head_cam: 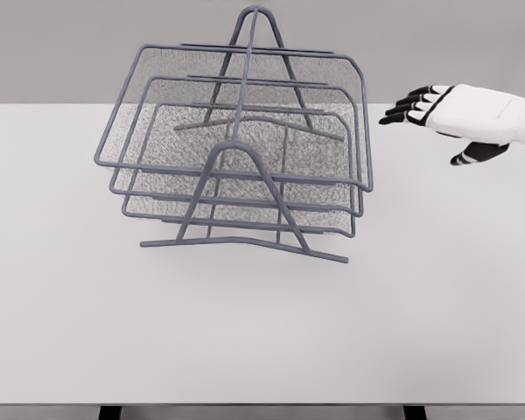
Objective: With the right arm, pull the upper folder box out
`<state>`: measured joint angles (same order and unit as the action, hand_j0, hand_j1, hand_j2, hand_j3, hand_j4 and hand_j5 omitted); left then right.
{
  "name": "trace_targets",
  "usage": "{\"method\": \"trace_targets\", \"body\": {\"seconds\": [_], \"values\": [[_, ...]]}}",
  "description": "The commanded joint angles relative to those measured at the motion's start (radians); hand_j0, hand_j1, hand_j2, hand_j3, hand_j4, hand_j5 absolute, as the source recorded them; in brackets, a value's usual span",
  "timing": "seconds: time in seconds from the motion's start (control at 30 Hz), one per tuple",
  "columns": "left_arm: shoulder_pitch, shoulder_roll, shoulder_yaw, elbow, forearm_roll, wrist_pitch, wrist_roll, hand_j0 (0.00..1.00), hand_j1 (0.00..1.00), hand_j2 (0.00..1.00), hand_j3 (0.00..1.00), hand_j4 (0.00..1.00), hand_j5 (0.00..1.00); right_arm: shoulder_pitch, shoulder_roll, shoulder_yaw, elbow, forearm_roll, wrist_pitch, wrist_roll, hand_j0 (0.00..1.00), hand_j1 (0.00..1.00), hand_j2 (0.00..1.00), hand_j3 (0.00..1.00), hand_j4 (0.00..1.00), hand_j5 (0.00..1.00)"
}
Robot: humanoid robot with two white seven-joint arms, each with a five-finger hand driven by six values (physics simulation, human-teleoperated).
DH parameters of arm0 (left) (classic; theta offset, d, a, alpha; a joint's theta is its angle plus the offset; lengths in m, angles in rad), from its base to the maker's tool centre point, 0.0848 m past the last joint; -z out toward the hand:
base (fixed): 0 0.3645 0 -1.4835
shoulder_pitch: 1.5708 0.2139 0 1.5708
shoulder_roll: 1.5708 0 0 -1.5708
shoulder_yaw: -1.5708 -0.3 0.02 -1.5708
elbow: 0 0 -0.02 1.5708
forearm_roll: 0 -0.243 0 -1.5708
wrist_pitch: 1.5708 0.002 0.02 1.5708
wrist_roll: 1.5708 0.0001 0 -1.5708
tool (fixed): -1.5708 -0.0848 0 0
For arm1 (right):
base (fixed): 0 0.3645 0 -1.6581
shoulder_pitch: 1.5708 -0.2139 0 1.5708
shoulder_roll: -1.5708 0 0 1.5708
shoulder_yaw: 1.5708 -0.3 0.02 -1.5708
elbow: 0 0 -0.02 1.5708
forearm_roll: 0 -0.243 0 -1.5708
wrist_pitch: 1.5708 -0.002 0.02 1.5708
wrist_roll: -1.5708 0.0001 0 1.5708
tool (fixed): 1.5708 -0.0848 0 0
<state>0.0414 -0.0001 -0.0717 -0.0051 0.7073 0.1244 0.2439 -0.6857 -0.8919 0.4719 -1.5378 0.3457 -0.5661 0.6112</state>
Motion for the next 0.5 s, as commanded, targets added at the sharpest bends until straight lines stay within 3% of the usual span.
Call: {"method": "trace_targets", "body": {"seconds": [0.0,0.07,0.13,0.47], "values": [[0.000,0.000,0.000,0.001,0.000,0.000,0.000,1.00,1.00,1.00,1.00,1.00,1.00,-0.002,0.039,0.016,0.024,-0.002,0.000,0.000,1.00,1.00,1.00,1.00,1.00,1.00],[0.000,0.000,0.000,0.001,0.000,0.000,0.000,1.00,1.00,1.00,1.00,1.00,1.00,-0.051,0.128,0.021,0.077,0.007,-0.006,0.000,1.00,1.00,1.00,1.00,1.00,1.00],[0.000,0.000,0.000,0.001,0.000,0.000,0.000,1.00,1.00,1.00,1.00,1.00,1.00,-0.083,0.258,0.020,0.128,0.168,-0.014,0.000,1.00,1.00,1.00,1.00,1.00,1.00],[0.000,0.000,0.000,0.001,0.000,0.000,0.000,1.00,1.00,1.00,1.00,1.00,1.00,-0.057,0.260,0.056,0.219,0.171,-0.045,0.000,1.00,1.00,1.00,1.00,1.00,1.00]]}}
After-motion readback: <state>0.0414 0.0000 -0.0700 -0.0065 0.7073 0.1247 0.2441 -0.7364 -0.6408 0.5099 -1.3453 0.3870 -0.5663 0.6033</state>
